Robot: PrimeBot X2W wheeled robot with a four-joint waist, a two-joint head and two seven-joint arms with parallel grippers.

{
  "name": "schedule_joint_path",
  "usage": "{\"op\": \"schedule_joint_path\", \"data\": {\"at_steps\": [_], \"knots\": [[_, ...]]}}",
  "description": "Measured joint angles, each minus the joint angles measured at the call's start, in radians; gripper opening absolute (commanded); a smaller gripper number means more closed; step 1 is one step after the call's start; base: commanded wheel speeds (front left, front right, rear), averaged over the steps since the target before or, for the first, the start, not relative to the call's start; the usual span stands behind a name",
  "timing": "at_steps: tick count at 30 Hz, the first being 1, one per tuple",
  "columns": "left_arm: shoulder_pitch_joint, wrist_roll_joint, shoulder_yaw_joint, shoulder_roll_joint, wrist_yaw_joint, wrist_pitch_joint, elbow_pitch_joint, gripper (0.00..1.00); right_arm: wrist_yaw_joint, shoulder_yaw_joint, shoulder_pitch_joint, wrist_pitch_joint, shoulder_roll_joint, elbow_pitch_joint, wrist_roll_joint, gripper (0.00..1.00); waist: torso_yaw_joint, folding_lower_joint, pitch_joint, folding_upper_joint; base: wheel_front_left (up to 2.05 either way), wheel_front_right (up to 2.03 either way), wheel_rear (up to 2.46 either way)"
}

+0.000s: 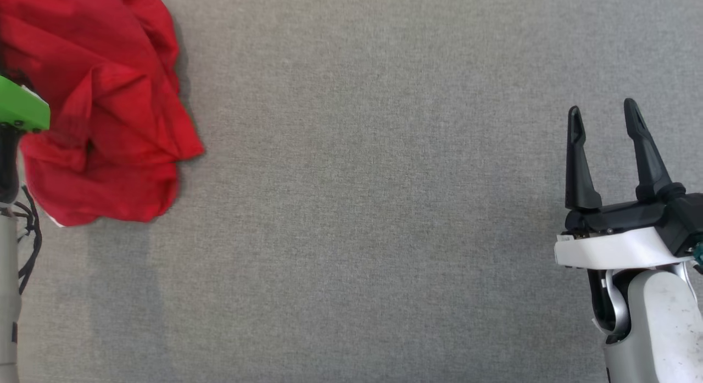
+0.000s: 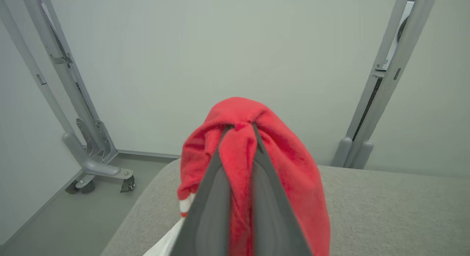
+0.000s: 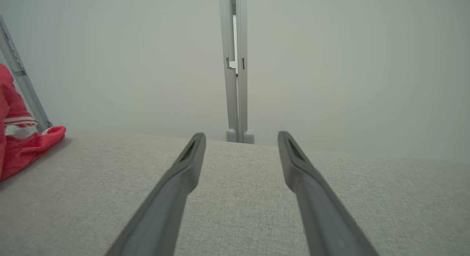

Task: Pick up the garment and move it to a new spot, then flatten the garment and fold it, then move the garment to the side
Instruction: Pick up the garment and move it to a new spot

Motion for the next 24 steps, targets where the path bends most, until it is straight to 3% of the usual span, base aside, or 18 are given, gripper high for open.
{"op": "schedule_joint_path", "data": {"at_steps": [11,17,24], "knots": [[0.066,-0.015,0.03,0.021,0.057,0.013,-0.401,0.0,0.0,0.013,0.026,0.0,0.007,0.02,0.019,1.0,0.009,-0.0001,-0.112,0.0,0.0,0.0,0.0],[0.104,-0.02,-0.022,-0.015,0.079,0.067,-0.576,0.0,0.0,0.019,0.033,0.0,0.008,0.022,0.047,1.0,-0.01,-0.0001,-0.142,0.0,0.0,0.0,0.0],[0.161,-0.015,-0.121,-0.116,0.113,0.078,-0.633,0.0,0.0,0.014,0.027,0.0,0.008,0.021,0.062,1.0,-0.063,-0.0001,-0.148,0.0,0.0,0.0,0.0]]}}
